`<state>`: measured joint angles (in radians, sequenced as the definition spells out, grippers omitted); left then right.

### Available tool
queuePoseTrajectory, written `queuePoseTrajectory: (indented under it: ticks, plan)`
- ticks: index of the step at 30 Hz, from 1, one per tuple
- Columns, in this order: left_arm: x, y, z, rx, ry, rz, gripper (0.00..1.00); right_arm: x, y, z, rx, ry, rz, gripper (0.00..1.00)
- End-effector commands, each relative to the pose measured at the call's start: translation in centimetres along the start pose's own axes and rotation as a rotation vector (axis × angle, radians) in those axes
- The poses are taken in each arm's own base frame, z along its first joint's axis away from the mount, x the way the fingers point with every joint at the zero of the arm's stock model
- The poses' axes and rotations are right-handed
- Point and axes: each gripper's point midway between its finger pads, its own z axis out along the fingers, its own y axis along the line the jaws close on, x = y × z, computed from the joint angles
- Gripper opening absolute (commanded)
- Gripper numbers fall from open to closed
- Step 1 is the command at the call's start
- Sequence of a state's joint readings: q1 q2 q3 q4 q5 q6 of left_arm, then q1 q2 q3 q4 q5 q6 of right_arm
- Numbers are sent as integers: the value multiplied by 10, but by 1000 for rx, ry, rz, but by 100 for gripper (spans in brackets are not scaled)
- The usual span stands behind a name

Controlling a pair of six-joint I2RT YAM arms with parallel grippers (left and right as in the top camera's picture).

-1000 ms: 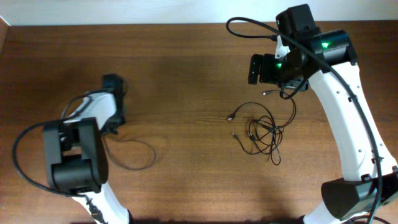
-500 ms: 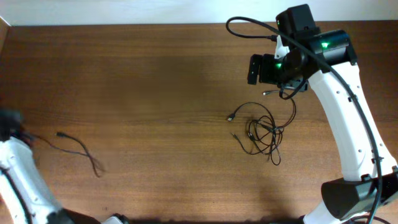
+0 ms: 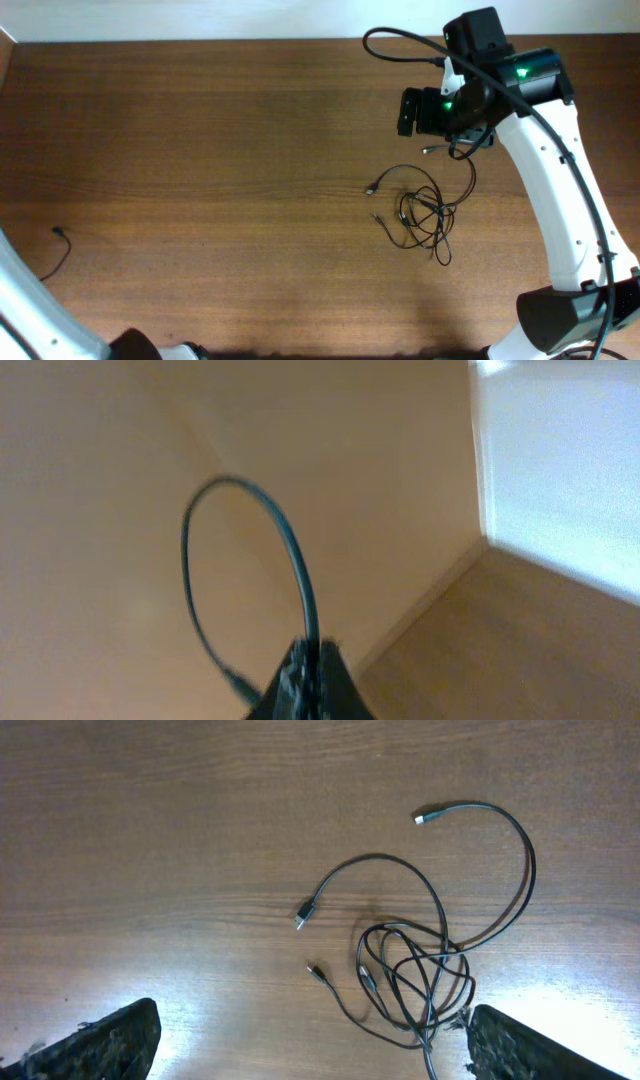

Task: Untangle cables
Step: 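Drag the separated cable to the table's left edge and release it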

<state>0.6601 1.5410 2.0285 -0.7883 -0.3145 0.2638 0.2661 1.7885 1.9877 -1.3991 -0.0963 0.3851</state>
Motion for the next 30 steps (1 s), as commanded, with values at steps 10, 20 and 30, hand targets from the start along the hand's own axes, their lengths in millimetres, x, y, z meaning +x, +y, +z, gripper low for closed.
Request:
queuePoseTrajectory:
  ticks: [10, 20, 30]
  plan:
    - [240, -140, 16, 167, 1166, -687, 0, -1, 1, 2, 1, -3, -6, 98]
    - [244, -47, -34, -681, 1299, -1985, 0, -6, 2, 2, -6, -20, -8, 98]
    - [282, 41, -34, -1103, 863, -1710, 99, -13, 6, 5, -21, -40, -10, 98]
